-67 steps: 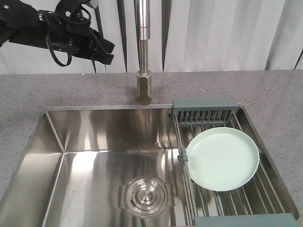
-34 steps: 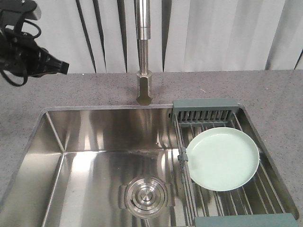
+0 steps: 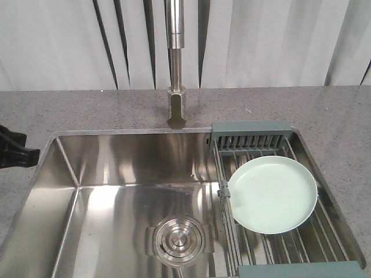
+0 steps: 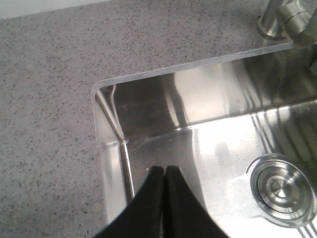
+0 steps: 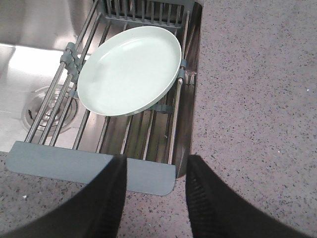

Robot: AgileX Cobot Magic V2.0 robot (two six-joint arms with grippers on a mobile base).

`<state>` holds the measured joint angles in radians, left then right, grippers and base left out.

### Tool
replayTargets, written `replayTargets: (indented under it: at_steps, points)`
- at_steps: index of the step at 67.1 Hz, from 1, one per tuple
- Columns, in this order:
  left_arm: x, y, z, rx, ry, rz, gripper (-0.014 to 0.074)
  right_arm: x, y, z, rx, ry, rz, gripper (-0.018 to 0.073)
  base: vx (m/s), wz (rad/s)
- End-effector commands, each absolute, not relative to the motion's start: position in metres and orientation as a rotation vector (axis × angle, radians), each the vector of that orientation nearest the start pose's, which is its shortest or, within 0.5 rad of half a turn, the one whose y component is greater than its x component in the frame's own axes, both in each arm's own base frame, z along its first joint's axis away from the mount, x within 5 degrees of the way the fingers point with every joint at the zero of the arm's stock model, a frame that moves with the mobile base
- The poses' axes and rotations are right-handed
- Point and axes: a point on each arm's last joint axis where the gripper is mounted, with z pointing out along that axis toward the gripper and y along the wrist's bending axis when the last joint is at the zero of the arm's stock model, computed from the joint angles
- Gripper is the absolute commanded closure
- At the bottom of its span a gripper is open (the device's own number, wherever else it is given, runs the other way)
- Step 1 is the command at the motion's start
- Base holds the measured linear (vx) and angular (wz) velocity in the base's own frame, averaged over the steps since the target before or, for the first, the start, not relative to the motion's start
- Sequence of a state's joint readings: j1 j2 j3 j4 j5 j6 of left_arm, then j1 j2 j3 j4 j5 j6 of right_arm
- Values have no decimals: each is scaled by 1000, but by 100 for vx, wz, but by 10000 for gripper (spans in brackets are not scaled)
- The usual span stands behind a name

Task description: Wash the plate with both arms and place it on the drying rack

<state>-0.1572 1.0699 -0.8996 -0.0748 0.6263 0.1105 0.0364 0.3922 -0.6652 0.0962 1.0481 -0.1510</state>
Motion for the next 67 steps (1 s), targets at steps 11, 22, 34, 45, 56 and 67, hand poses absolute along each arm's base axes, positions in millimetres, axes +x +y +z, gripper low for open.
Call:
replayTargets:
  at_steps: [11,22,34,45,56,67]
  points:
    - [169,-29,346,172,2103,-135,603,55,9,328,-192,2176,44,275,0,0]
    - [137,-24,342,130,2071,-160,603,55,9,328,-192,2176,44,275,0,0]
    - [109,-20,330,133,2070,-161,603,55,9,328,-192,2176,44,275,0,0]
    - [91,-18,322,141,2062,-160,603,55,9,328,-192,2176,44,275,0,0]
    - [83,-17,323,142,2052,-162,603,55,9,328,-192,2176,44,275,0,0]
    - [84,-17,323,142,2054,-162,603,55,9,328,-192,2176,44,275,0,0]
